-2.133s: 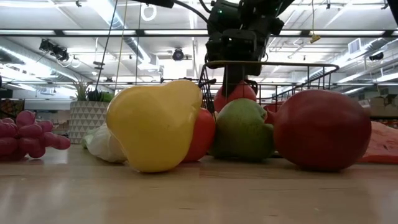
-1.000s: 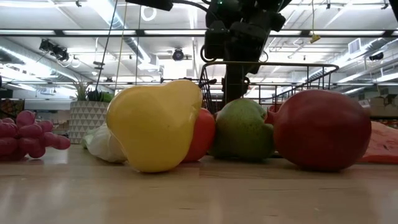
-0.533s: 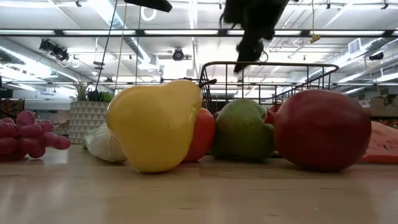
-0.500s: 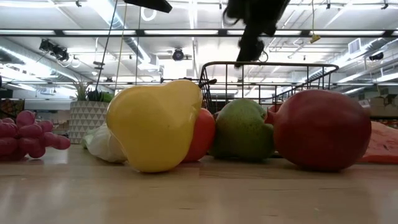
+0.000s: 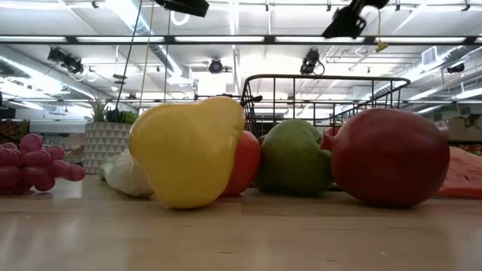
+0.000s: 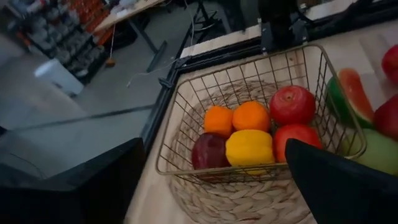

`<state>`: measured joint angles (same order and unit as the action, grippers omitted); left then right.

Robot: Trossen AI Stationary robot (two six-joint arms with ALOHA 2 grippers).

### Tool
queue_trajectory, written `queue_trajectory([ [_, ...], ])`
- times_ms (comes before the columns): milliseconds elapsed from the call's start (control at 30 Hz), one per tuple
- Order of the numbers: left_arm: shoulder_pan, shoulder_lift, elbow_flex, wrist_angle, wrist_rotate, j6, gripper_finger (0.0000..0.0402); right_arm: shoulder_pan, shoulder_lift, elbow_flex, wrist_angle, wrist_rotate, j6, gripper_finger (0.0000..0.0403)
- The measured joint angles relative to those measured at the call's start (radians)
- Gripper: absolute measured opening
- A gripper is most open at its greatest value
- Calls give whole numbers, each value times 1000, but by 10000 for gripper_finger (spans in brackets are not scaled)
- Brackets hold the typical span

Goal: Build produce basket
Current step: Put the yellow pear into the brown wire basket

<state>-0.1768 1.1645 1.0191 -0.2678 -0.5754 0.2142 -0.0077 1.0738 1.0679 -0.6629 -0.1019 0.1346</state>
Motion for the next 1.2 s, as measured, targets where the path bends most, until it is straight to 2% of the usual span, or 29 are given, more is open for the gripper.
queue_trajectory([
  [200,-7,0,0,-109,0,-115,397,56,-173,-99,67,73,26,397],
  [367,-32,0,0,-230,11,-265,397,84,-265,-214,90,163,56,397],
  [533,-48,1,0,-298,132,-397,396,108,-325,-299,154,157,63,397],
  [700,-70,36,-1,-377,246,-520,396,158,-390,-330,184,316,71,395],
  [867,-113,130,0,-344,308,-556,396,207,-433,-343,242,445,26,394],
  [1000,-133,218,0,-259,353,-595,396,217,-449,-343,319,552,-73,394],
  [1200,-138,344,93,-242,383,-637,396,216,-482,-343,440,624,-205,393],
])
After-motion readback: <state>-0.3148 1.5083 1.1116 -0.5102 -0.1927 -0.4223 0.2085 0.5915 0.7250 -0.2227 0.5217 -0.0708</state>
